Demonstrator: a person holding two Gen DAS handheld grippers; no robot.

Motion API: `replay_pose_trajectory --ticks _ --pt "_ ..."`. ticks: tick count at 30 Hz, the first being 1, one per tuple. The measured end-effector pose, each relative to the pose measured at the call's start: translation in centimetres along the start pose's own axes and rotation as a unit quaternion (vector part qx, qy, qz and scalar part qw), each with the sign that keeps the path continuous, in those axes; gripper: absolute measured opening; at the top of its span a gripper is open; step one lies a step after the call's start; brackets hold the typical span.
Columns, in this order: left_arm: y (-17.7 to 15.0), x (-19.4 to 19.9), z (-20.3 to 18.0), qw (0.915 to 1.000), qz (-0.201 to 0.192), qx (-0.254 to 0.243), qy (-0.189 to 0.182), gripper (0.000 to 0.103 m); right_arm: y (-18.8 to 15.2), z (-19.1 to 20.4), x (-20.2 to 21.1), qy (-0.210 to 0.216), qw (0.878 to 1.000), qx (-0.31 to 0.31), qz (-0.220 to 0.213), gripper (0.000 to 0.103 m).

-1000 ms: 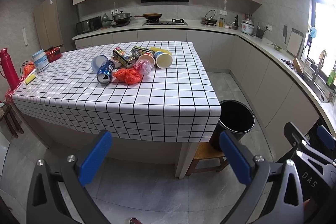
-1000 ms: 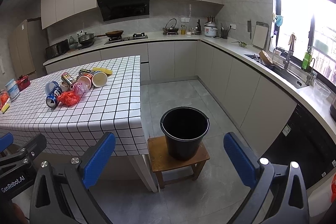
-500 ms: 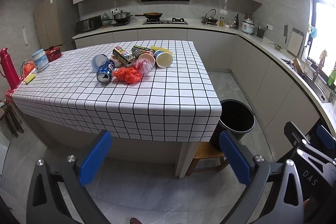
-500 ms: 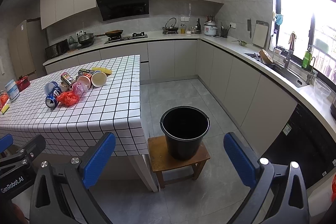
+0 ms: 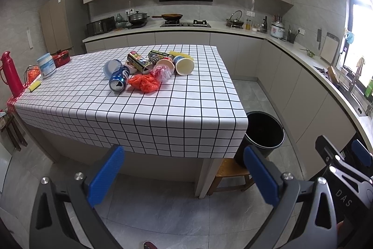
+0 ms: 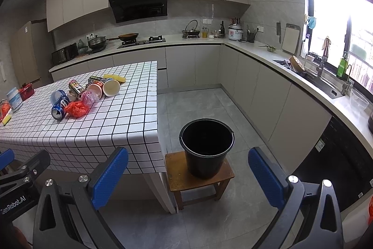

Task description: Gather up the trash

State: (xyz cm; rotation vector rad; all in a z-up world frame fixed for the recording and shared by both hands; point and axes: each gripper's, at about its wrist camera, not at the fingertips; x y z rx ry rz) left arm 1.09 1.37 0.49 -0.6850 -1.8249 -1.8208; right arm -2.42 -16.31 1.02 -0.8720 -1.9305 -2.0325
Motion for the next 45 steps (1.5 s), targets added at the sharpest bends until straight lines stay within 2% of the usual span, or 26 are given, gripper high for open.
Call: replay_pose_trajectory --ticks 20,25,30,38,45 --pt "0.2 -0.4 0.6 0.9999 0.003 0.009 0.012 0.103 0.1 0.3 -0.6 0.009 1.0 0.003 -0.005 0.103" --pt "0.2 -0.8 1.4 0.9994 0.004 0.016 0.029 0.103 0.2 0.3 -1.1 0.031 0.999 -0.005 -0.005 0.103" --pt "0.4 -1.2 3.3 0.9975 0.001 0.032 0.064 0.103 0.4 0.9 -1.7 0.053 0.999 0.002 -0.007 0.103" --pt "1.0 -2.2 8.2 0.99 -0.001 0.066 0.124 0.103 1.2 4.0 -3.4 0.103 0.995 0.016 -0.003 0.103" --pt "2.2 -4.6 11.4 0.9884 0.0 0.072 0.134 0.103 2.4 9.6 -5.8 0.119 0.992 0.039 -0.001 0.103"
Point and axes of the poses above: each gripper's, at about its wrist camera, not at the fingertips, and x roughly against the way its jaws point, z to its left, y to its top
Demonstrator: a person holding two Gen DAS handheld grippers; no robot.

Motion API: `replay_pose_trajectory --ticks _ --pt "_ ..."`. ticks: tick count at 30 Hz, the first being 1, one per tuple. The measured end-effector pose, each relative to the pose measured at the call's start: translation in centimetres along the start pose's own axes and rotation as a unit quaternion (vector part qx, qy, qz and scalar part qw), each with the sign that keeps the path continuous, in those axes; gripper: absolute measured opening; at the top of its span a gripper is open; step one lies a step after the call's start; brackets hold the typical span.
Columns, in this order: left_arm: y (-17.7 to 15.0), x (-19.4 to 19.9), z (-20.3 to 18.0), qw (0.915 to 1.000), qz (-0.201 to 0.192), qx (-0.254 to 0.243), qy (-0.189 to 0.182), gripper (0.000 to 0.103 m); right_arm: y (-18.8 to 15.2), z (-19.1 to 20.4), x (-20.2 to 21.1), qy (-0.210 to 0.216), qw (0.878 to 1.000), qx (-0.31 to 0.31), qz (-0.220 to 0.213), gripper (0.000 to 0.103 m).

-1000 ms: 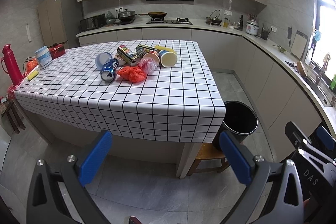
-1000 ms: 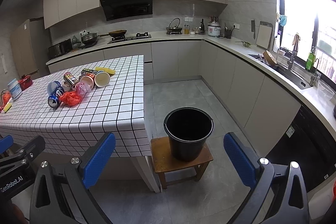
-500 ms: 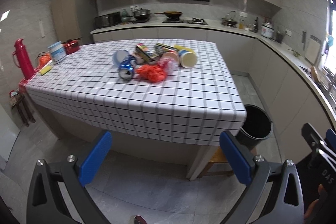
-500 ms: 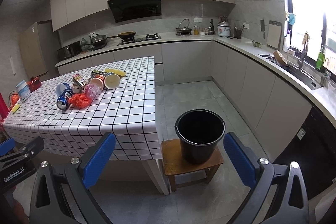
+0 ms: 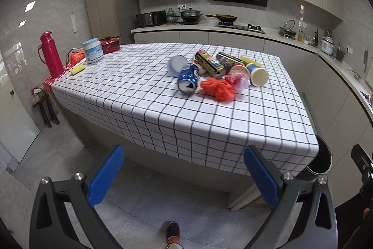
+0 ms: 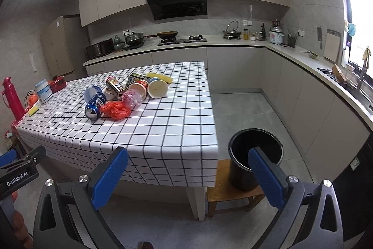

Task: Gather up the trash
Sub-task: 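Move both tools toward the trash pile on the island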

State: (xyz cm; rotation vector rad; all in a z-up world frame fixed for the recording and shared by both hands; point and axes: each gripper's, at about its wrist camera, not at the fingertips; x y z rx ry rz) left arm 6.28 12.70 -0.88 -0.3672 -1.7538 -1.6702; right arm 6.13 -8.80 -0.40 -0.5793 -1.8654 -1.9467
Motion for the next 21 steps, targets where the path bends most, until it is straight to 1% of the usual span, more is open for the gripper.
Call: replay_pose_trajectory --ticks 2,5,10,13,17,21 --pt "0.8 -1.6 0.7 1.0 0.004 -0.003 -0.002 0.103 0.5 1.5 -1.3 0.001 1.0 0.003 0.005 0.103" --pt "2.3 -3.9 2.1 0.9999 0.011 -0.004 -0.003 0.103 1.5 4.5 -4.4 0.007 1.0 0.004 0.019 0.103" --pt "5.3 -9.1 4.2 0.9996 0.026 -0.011 -0.008 0.103 3.1 9.1 -9.6 0.01 0.999 0.005 0.036 0.103" --pt "6.9 -11.8 5.0 0.9992 0.03 -0.024 -0.014 0.103 3.9 11.9 -12.8 0.013 0.999 0.0 0.046 0.103" --pt "8.9 -15.8 5.7 0.9976 0.043 -0.042 -0.032 0.103 4.9 15.2 -16.5 0.008 0.998 -0.009 0.058 0.103" --pt "10.6 -18.9 5.8 0.9956 0.054 -0.057 -0.052 0.103 5.2 17.3 -19.8 0.006 0.997 -0.012 0.071 0.103"
Point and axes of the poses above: each gripper's, at about its wrist camera, not at the fingertips, and x roughly against the way its jaws point, z to its left, y to its top
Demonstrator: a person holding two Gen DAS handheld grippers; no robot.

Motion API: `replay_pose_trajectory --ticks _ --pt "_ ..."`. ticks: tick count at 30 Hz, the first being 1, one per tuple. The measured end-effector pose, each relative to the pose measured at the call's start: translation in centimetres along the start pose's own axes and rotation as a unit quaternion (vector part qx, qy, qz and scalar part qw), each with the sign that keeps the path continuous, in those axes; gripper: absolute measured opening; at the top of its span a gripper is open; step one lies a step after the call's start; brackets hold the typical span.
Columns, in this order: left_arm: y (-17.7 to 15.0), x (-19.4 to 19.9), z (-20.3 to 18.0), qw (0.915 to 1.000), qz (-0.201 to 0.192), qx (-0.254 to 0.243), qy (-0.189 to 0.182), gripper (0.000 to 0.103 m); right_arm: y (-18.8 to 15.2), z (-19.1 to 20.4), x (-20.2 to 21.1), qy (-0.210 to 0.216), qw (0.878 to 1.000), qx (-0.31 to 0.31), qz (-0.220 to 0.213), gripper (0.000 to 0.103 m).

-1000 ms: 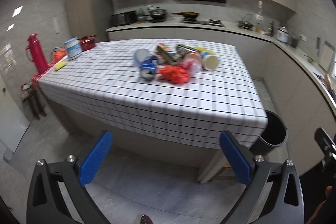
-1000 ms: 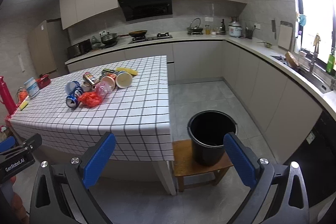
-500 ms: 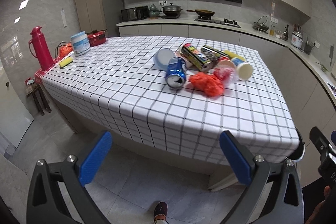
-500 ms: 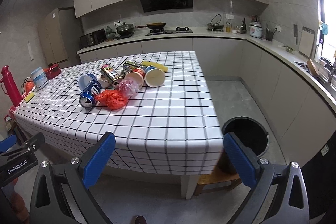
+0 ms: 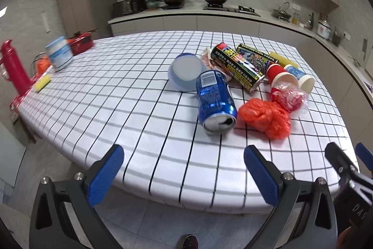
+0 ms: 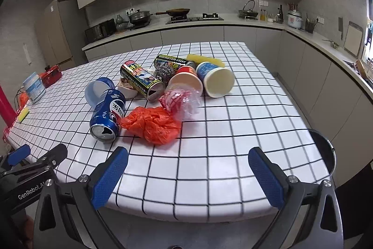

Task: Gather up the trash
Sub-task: 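Move both tools toward the trash pile on the island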

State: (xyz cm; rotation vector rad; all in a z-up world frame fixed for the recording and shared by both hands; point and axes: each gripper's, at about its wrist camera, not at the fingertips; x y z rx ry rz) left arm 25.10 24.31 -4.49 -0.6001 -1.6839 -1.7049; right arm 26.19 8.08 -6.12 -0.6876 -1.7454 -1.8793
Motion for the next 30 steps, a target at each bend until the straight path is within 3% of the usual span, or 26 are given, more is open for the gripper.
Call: replay_pose_trajectory --ticks 11,22,26,28,30 --pt "2.6 -4.6 0.6 0.9997 0.019 -0.006 -0.013 0.103 1.0 1.6 -8.0 0.002 0.999 -0.016 0.047 0.103" --pt "4.9 -6.7 1.7 0.9997 0.022 0.012 0.002 0.103 2.6 3.2 -13.9 0.054 0.996 -0.019 0.073 0.102" --pt "5.1 -7.3 1.1 0.9996 0.028 0.007 -0.005 0.103 2.2 3.6 -14.7 0.091 0.992 -0.021 0.083 0.068" --pt "5.2 -7.5 0.6 0.9994 0.03 0.005 -0.013 0.103 2.2 3.7 -14.5 0.104 0.991 -0.018 0.081 0.056" --pt "5.4 -7.8 -0.1 0.9992 0.032 0.002 -0.022 0.103 2.1 3.5 -14.2 0.109 0.991 -0.018 0.076 0.053"
Point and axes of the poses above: each gripper's, at about its wrist camera, not at the fingertips, and x roughly against the way its jaws point, z to its left, y to its top
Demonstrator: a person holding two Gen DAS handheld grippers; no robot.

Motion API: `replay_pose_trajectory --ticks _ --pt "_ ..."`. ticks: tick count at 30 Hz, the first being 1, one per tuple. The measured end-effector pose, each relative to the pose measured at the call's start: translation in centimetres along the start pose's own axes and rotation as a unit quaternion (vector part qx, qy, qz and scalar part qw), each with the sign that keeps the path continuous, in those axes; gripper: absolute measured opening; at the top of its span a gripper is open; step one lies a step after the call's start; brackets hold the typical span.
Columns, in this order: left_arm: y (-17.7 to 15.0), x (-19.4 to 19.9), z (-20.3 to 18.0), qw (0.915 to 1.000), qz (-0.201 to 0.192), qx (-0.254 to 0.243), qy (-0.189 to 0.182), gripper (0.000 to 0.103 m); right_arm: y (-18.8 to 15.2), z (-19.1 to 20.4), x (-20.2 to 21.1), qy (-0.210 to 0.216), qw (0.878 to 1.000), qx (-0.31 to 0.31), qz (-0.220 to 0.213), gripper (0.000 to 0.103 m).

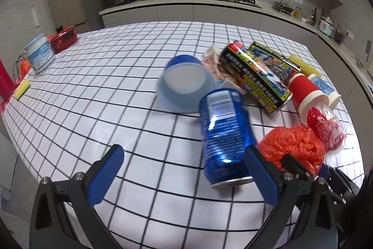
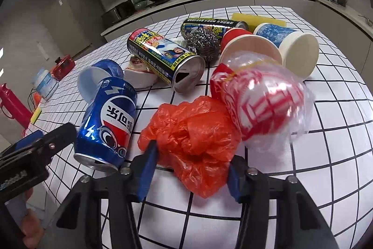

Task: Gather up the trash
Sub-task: 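Grasp the red plastic bag with the right tool while the left grasps the blue Pepsi can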

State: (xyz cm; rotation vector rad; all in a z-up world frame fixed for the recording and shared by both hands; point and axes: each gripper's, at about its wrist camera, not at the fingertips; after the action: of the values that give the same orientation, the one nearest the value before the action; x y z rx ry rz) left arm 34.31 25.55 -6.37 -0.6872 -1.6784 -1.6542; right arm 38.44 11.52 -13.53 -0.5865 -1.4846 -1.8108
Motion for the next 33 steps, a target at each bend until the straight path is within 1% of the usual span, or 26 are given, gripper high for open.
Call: replay_pose_trajectory --ticks 4,8,11,13,15,17,19,24,33 --pt "0.1 -0.7 -1.5 0.9998 0.007 -0.011 -0.013 0.103 -0.3 -1.3 0.8 -0.008 1.0 -0.012 -0.003 0.052" --pt "0.2 -2.3 -2.9 0.9994 0.021 -0.027 -0.011 0.103 -0.5 -2.4 1.3 -0.017 1.0 -0.013 0.001 0.053" --pt "0.1 -3.2 -3.0 0.9992 0.027 -0.026 -0.01 0.101 -0.6 -2.7 1.4 -0.018 1.0 -0.013 0.002 0.057" --pt "-0.1 -3.4 -2.8 0.9992 0.026 -0.024 -0.019 0.09 -0.6 -2.8 1.4 -0.016 1.0 -0.016 0.004 0.059" --pt "-0.3 -3.7 -2.7 0.9987 0.036 -0.022 -0.029 0.075 -0.6 -2.9 1.1 -0.012 1.0 -0.019 0.007 0.059" --pt "-0.5 -3.7 -2.7 0.9982 0.041 -0.021 -0.039 0.067 -0.5 -2.8 1.0 -0.006 1.0 -0.019 0.01 0.059" --pt "-0.8 -3.4 -2.6 0.9981 0.038 -0.019 -0.046 0.067 -0.5 -2.8 0.9 -0.003 1.0 -0.016 0.011 0.059" --pt "-1.3 -2.6 -2.0 0.9974 0.027 -0.012 -0.066 0.066 -0.7 -2.4 1.2 0.007 1.0 -0.013 0.009 0.052" --pt "-1.4 0.4 -1.0 0.998 -0.01 -0.012 -0.061 0.066 -0.8 -1.4 3.0 0.019 1.0 -0.011 -0.009 0.051"
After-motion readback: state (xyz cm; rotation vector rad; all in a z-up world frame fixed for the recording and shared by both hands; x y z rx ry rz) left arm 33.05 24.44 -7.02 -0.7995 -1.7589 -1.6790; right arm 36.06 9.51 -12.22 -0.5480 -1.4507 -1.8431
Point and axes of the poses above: each gripper's, at about its wrist camera, not at the fingertips, and x roughly against the way its jaws point, z to its left, y to its top
